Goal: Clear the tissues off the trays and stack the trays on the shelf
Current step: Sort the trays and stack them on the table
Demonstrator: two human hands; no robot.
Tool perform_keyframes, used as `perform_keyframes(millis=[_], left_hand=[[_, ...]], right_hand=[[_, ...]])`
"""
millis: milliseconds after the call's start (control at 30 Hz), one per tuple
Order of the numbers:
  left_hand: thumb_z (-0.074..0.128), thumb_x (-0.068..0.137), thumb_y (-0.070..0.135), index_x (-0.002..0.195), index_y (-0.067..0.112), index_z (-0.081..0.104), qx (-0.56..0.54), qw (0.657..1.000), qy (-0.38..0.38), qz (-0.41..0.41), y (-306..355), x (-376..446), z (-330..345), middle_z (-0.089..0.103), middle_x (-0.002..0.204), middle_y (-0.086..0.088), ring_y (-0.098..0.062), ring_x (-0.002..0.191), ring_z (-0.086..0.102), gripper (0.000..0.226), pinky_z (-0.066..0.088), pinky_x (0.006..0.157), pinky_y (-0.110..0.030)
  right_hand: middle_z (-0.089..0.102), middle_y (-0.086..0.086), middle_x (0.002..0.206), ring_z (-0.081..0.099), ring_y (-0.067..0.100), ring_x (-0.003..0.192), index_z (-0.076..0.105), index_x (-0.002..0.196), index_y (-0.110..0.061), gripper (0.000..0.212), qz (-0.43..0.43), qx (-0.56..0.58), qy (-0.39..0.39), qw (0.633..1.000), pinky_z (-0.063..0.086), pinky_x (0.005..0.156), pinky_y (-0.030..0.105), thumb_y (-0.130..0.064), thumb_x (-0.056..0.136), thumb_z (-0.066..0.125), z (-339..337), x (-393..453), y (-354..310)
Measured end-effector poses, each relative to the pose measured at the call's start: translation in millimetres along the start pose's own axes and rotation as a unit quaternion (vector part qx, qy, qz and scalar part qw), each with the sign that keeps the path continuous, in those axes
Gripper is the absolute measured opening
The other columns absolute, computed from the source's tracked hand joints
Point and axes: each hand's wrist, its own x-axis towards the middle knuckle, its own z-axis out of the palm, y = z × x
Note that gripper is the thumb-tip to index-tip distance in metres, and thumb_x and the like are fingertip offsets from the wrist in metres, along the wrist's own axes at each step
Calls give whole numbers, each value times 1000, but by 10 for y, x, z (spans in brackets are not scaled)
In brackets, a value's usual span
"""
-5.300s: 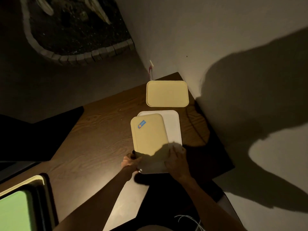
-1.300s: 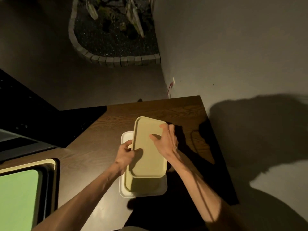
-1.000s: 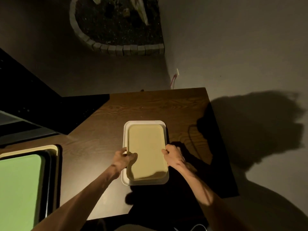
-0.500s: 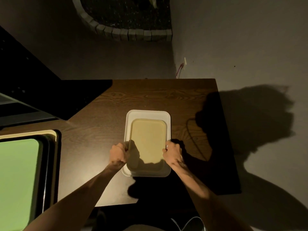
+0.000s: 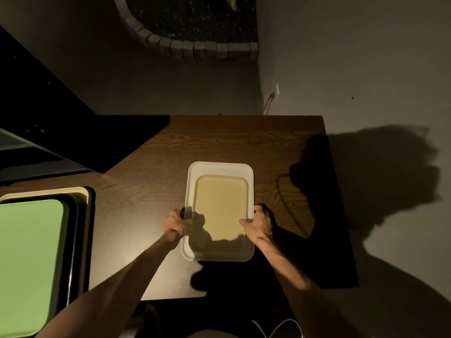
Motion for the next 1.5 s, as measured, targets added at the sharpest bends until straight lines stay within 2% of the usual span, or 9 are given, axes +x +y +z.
perform_keyframes(millis=[67, 167, 433, 533, 633, 833, 1033, 1333, 1500], left_hand=[[62, 79, -5, 98, -5, 66, -6, 1000, -4, 20, -28, -90, -78, 75, 87, -14, -31, 79, 70, 19, 61, 68, -33], [58, 83, -13, 82, 2, 68, 10, 999, -16, 45, -29, -300, -210, 70, 60, 4, -13, 56, 67, 17, 53, 46, -15], [71, 82, 1, 75, 11, 64, 7, 997, 4, 74, -109, -723, -818, 64, 67, 3, -17, 68, 64, 15, 47, 43, -9], [80, 77, 14, 69, 19, 63, 10, 995, 29, 92, -101, -911, -1092, 67, 55, 9, 1, 52, 65, 19, 45, 43, -9], [79, 77, 12, 66, 19, 63, 22, 995, 41, 88, -178, -1050, -1368, 65, 50, 23, 11, 49, 62, 21, 45, 43, -7], [87, 66, 26, 81, 4, 72, 79, 992, 81, 48, -480, -1146, -2027, 72, 81, -7, -18, 73, 69, 30, 58, 63, -26], [88, 61, 33, 76, 7, 67, 100, 991, 73, 46, -828, -1160, -2614, 68, 75, -3, -14, 65, 63, 36, 48, 51, -22], [87, 56, 36, 76, 5, 70, 120, 990, 59, 55, -1371, -1066, -3762, 70, 77, -7, -18, 69, 64, 41, 53, 59, -29], [86, 60, 34, 78, 6, 69, 131, 989, 46, 49, -1639, -933, -4302, 70, 81, -6, -17, 75, 65, 37, 51, 60, -26]], right_hand=[[63, 11, 118, 61, 29, 109, 53, 121, -8, 65, 18, 14, -38, 999, 53, 88, 36, -38, 71, 81, 1, -14, 23], [60, 9, 121, 58, 26, 113, 51, 123, -8, 76, 28, 20, -100, 994, 52, 90, 35, -41, 65, 86, 22, -52, 28], [60, 9, 120, 59, 25, 109, 53, 119, -8, 72, -39, -12, -152, 988, 51, 82, 33, -44, 67, 87, 25, -284, -460], [63, 3, 104, 61, 19, 92, 53, 102, -13, 60, -79, -17, -156, 984, 48, 62, 29, -45, 64, 88, 33, -396, -720], [69, -2, 94, 68, 16, 83, 58, 94, -18, 66, -106, -22, -173, 979, 59, 64, 37, -56, 50, 88, 88, -487, -961], [75, -1, 95, 74, 9, 78, 67, 99, -16, 64, -147, -4, -229, 962, 63, 57, 31, -48, 50, 93, 343, -748, -1369], [77, -3, 92, 75, 7, 78, 72, 98, -15, 62, -162, 14, -234, 959, 63, 59, 31, -49, 50, 93, 697, -1196, -1674], [78, -4, 90, 74, 6, 69, 76, 96, -16, 39, -169, 19, -230, 958, 61, 57, 25, -34, 65, 92, 1462, -1934, -2514], [78, 2, 94, 77, 15, 81, 74, 100, -13, 71, -130, 85, -252, 955, 64, 69, 40, -51, 45, 96, 1957, -2092, -2795]])
